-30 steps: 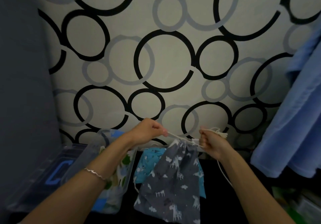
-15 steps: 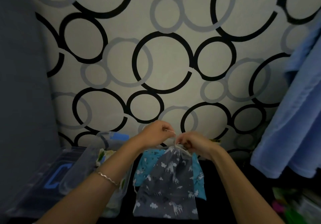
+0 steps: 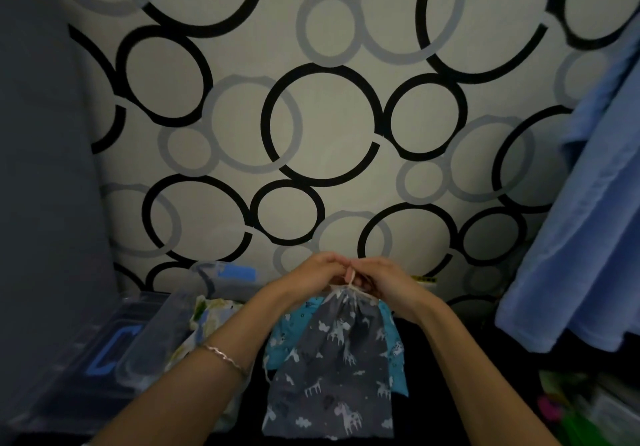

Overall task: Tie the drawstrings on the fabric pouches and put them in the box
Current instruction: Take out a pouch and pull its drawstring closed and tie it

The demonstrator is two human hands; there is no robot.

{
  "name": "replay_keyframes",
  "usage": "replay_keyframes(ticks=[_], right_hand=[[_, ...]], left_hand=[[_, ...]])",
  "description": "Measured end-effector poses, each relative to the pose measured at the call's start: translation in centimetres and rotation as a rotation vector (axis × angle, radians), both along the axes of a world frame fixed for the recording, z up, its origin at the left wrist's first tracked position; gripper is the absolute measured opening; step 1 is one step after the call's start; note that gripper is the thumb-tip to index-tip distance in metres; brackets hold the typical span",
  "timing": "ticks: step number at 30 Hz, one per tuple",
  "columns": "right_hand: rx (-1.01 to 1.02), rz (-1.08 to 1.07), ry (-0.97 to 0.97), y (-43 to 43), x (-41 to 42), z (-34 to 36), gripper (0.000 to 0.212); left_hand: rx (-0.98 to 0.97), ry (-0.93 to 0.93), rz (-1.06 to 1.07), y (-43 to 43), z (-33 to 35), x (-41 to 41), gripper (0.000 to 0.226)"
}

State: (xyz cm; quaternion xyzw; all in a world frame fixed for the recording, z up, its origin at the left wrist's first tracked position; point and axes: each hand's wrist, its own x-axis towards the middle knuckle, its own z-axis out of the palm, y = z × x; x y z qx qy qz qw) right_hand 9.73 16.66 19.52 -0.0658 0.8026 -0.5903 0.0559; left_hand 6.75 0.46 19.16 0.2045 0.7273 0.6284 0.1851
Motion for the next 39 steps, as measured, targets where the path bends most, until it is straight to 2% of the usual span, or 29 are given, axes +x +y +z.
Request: replay_keyframes(ticks=[5,9,12,14,15,19,24,29,35,39], right_hand=[[0.004,-0.023,0.018,0.0,0.2,-0.2,0.040],[0.071,-0.072,0.072,-0.3,0.2,-0.4,0.040],[0.079,-0.094,0.099,-0.4,0.3,-0.6,0.036],[0.079,-0.114,0.119,-0.6,0.3,-0.7,0.035],[0.085,-0.115,0.129,-0.6,0.3,-0.7,0.035],[0.122,-0.143,0.133,-0.5,0.3,-0.9,0.036],[0.122,-0.114,0.130,-0.6,0.1,-1.1,0.039],[0.016,-0.132,0.134,-0.6,0.2,-1.2,0.036],[-0.051,-0.342,0.109,0.2,0.0,-1.2,0.030],[-0.059,-0.305,0.113,0.5,-0.1,-1.8,0.033]], left_hand=[[-0.017,0.070,-0.008,0.0,-0.5,0.0,0.024],[-0.057,0.271,0.059,0.6,-1.1,-0.1,0.027],[-0.152,0.438,0.209,0.9,-1.5,0.0,0.030],[-0.248,0.654,0.306,1.0,-1.6,0.0,0.021],[-0.249,0.693,0.304,1.1,-1.6,0.0,0.015],[-0.164,0.571,0.231,1.1,-1.4,-0.3,0.013],[-0.167,0.547,0.135,0.7,-2.2,-0.9,0.022],[-0.161,0.522,0.227,0.6,-2.4,-0.7,0.012],[-0.369,0.591,0.286,-2.0,-1.5,-1.4,0.008],[-0.507,0.577,0.272,-3.7,-0.5,-1.5,0.013]])
